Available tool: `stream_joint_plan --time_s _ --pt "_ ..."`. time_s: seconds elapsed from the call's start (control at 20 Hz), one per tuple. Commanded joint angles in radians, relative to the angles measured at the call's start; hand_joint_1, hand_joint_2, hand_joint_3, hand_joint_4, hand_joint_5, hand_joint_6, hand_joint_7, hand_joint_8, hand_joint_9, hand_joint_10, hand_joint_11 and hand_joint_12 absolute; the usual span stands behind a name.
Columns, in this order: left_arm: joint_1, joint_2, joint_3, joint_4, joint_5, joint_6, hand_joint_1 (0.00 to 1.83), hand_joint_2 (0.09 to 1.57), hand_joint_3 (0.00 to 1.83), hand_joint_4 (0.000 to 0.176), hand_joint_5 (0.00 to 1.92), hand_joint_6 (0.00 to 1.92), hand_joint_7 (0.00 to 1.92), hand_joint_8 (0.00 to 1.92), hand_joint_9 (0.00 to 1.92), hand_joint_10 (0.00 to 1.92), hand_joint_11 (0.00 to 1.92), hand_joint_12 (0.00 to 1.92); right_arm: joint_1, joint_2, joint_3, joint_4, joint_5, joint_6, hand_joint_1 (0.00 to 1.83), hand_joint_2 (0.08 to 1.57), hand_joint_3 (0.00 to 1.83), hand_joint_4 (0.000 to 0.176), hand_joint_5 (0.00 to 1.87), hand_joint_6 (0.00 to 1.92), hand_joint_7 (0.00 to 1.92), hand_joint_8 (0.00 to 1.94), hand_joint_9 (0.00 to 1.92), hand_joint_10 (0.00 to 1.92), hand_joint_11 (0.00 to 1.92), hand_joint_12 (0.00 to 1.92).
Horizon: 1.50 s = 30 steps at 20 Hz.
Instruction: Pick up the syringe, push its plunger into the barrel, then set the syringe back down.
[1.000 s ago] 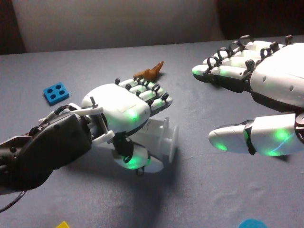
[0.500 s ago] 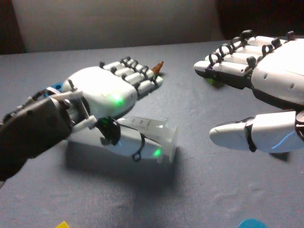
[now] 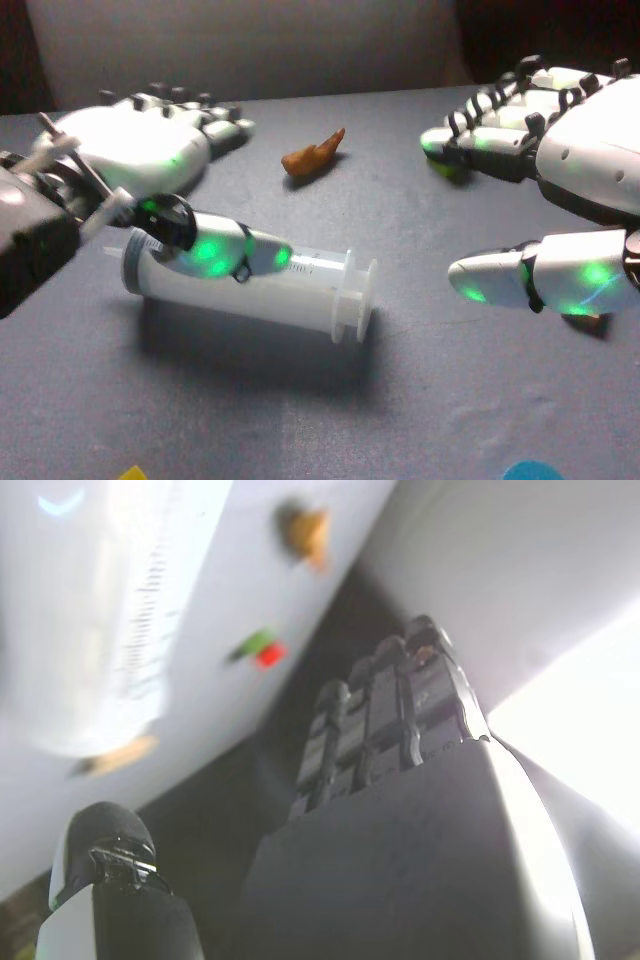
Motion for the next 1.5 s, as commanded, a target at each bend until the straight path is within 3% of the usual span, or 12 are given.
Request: stream_joint_plan --time_s 0.0,0.05,0.1,0.15,0.2,0.3,0.35,0.4,0.5,0.65,0.8,1.45 --pt "-0.019 0.007 -0.013 0.03 -0.092 0.018 0.17 1.05 0.0 0.0 0.48 0.02 0.47 0.03 0.46 0.08 0.05 1.13 0.009 0.003 -0.002 -0.027 -0.04 -0.006 0.26 1.15 0.0 0.0 0.69 0.04 0.72 0.03 0.69 0.07 0.36 1.1" --pt "-0.027 0.013 -0.028 0.013 -0.108 0.034 0.18 1.08 0.0 0.0 0.69 0.01 0.66 0.07 0.57 0.36 0.21 1.36 0.012 0.003 -0.002 -0.027 -0.031 -0.006 0.3 1.17 0.0 0.0 0.88 0.06 0.95 0.05 0.92 0.16 0.57 1.22" --pt "-0.035 0.019 -0.047 -0.019 -0.126 0.063 0.18 1.12 0.0 0.0 0.77 0.01 0.75 0.12 0.56 0.68 0.32 1.44 0.012 0.003 -0.003 -0.027 -0.029 -0.006 0.33 1.18 0.0 0.0 0.98 0.07 1.08 0.05 1.01 0.32 0.67 1.32" --pt "-0.044 0.026 -0.07 -0.044 -0.146 0.088 0.18 1.17 0.0 0.0 0.84 0.07 0.67 0.61 0.5 1.12 0.36 1.58 0.012 0.003 -0.003 -0.027 -0.032 -0.006 0.36 1.22 0.0 0.0 0.96 0.39 1.13 0.22 0.98 0.76 0.77 1.44" --pt "-0.05 0.032 -0.094 -0.065 -0.171 0.104 0.22 1.2 0.0 0.0 0.75 0.54 0.64 1.06 0.55 1.39 0.41 1.69 0.011 0.002 -0.003 -0.027 -0.037 -0.006 0.31 1.25 0.0 0.0 0.87 0.92 1.04 0.69 0.93 1.15 0.84 1.56" --pt "-0.063 0.057 -0.146 -0.073 -0.206 0.109 0.3 1.26 0.0 0.0 0.57 1.44 0.67 1.55 0.62 1.71 0.48 1.86 0.009 0.003 -0.006 -0.027 -0.042 -0.006 0.36 1.24 0.0 0.0 0.69 1.53 0.85 1.4 0.86 1.58 0.84 1.74" --pt "-0.069 0.064 -0.161 -0.073 -0.216 0.112 0.36 1.28 0.0 0.0 0.63 1.58 0.73 1.67 0.72 1.8 0.6 1.91 0.009 0.003 -0.007 -0.027 -0.042 -0.006 0.37 1.25 0.0 0.0 0.62 1.76 0.78 1.72 0.82 1.85 0.86 1.89" --pt "-0.077 0.071 -0.185 -0.075 -0.231 0.114 0.4 1.28 0.0 0.0 0.66 1.64 0.77 1.75 0.78 1.87 0.68 1.92 0.009 0.003 -0.01 -0.027 -0.045 -0.006 0.37 1.26 0.0 0.0 0.6 1.89 0.76 1.9 0.88 1.91 0.94 1.91" --pt "-0.088 0.072 -0.205 -0.089 -0.235 0.119 0.55 1.28 0.0 0.0 0.87 1.9 0.95 1.91 0.99 1.92 0.99 1.92 0.011 0.004 -0.015 -0.027 -0.051 -0.012 0.45 1.25 0.0 0.0 0.83 1.92 0.96 1.94 1.13 1.92 1.28 1.92" --pt "-0.111 0.072 -0.232 -0.107 -0.235 0.152 0.43 1.33 0.01 0.0 1.26 1.92 1.3 1.92 1.33 1.92 1.35 1.92 0.011 0.005 -0.021 -0.027 -0.058 -0.021 0.5 1.24 0.0 0.0 1.16 1.92 1.27 1.94 1.46 1.92 1.62 1.92" --pt "-0.117 0.07 -0.241 -0.107 -0.235 0.163 0.32 1.4 0.01 0.0 1.47 1.92 1.55 1.92 1.59 1.92 1.63 1.92 0.013 0.004 -0.021 -0.027 -0.058 -0.021 0.42 1.37 0.01 0.0 1.23 1.92 1.36 1.94 1.55 1.92 1.71 1.92" --pt "-0.062 0.07 -0.224 -0.107 -0.184 0.153 0.42 1.46 0.0 0.0 1.37 1.92 1.48 1.92 1.53 1.92 1.6 1.92 0.018 0.005 -0.02 -0.027 -0.035 -0.017 0.38 1.45 0.0 0.0 1.19 1.92 1.32 1.94 1.49 1.92 1.66 1.92"
